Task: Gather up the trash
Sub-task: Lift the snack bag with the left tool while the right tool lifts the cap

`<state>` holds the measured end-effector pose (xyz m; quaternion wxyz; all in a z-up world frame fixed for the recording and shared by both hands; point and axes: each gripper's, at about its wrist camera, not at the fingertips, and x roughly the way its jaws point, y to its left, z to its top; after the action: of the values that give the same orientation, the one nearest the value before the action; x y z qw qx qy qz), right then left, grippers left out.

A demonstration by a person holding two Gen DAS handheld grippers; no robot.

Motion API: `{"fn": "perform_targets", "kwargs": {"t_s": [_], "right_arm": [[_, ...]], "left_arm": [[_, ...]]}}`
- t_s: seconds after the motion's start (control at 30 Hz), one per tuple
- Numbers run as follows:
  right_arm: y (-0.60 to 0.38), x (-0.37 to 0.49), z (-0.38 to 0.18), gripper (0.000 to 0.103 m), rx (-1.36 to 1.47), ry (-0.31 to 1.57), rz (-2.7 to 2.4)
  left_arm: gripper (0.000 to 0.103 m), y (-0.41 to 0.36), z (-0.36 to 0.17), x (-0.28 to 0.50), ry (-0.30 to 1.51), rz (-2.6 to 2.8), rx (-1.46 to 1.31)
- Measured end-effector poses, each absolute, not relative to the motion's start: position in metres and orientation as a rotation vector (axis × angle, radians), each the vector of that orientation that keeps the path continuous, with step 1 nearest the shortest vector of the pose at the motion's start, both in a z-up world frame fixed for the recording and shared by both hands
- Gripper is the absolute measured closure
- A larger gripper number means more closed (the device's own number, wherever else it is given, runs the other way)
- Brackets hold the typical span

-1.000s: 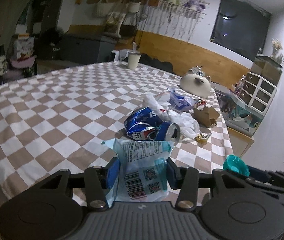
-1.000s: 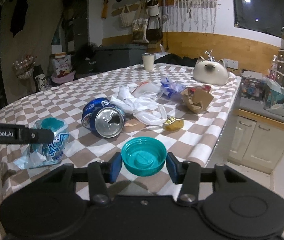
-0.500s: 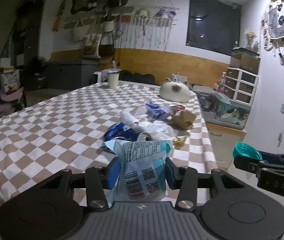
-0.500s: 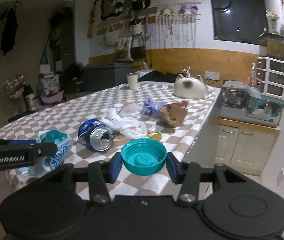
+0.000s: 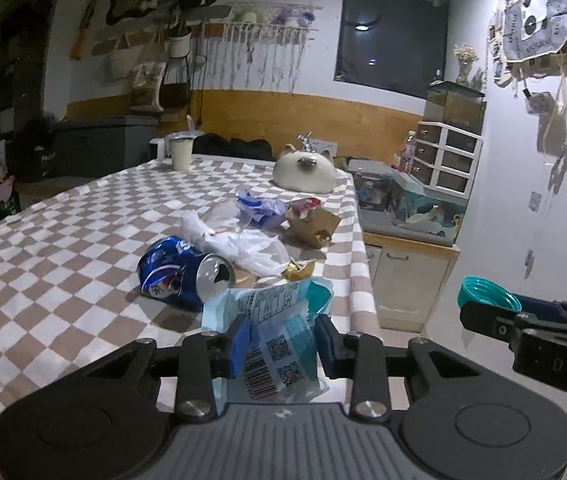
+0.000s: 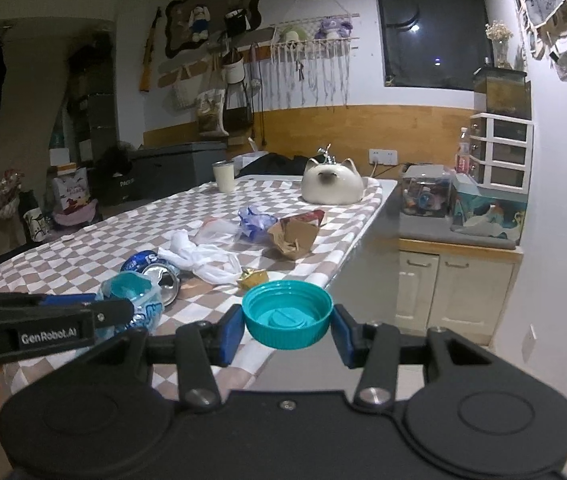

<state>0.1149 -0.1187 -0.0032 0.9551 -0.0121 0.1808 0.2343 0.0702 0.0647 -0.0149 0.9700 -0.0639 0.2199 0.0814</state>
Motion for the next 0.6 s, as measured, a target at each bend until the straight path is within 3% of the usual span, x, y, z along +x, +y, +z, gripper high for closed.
{"fn": "perform_targets", "kwargs": {"t_s": [0.6], "right_arm": [[-0.031,0.145,-0.061,0.055,-0.113,0.528,0.717]], "left_arm": [[0.070,0.129,-0.037,0.069,0.497,0.261,-0.167]]}}
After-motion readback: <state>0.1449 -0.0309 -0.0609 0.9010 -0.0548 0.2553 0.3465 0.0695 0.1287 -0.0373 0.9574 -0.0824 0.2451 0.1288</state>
